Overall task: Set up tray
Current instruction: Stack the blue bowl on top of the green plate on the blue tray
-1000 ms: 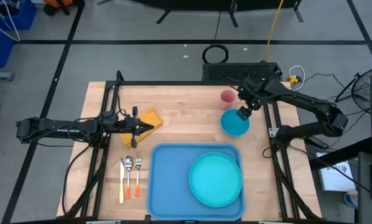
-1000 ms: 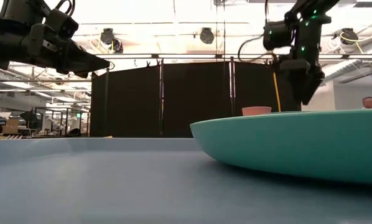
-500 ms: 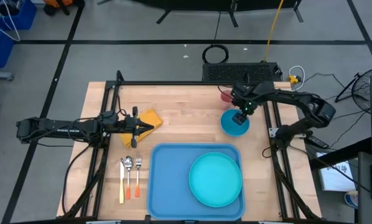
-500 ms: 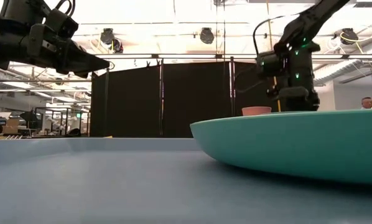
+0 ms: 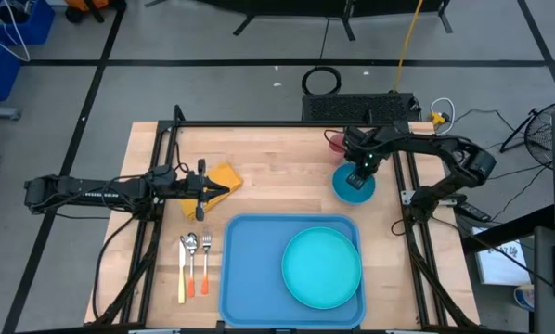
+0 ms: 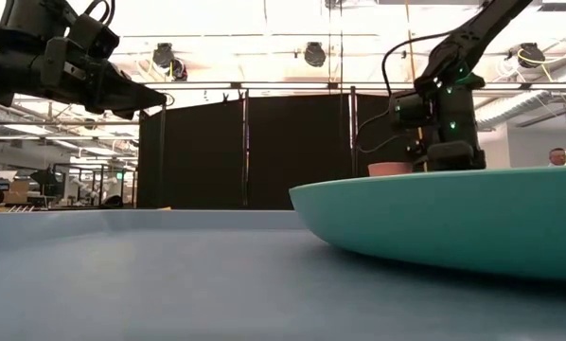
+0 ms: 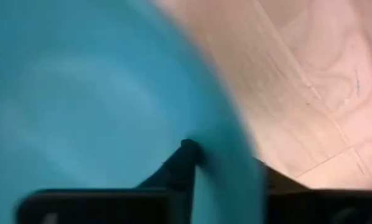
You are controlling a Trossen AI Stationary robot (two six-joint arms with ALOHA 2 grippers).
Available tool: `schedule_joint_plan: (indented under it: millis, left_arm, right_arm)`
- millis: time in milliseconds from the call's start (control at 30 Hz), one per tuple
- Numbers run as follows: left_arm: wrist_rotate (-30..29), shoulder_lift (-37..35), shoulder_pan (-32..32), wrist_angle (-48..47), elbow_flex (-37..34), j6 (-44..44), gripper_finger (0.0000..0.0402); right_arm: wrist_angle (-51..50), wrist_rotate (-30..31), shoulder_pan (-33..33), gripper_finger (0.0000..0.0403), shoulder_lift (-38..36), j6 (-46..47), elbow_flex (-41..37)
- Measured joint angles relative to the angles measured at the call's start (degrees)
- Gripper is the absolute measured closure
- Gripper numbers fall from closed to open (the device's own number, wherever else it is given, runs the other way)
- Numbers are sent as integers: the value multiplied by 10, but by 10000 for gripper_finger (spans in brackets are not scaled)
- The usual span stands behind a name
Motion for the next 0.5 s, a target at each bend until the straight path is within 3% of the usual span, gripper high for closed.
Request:
schedule_joint_plan:
  millis: [100,267,500]
  left_arm:
    - [0,0,0,0,0,0,376]
    - [0,0,0,1,0,-2,376]
    - [0,0,0,3,0,-3,376]
  right_arm:
    - [-3,-14,0,389,-13,-10,2]
    - [-33,-46,1,395,-45,-11,13]
    - [-135,-81,14,399,-92,-15,106]
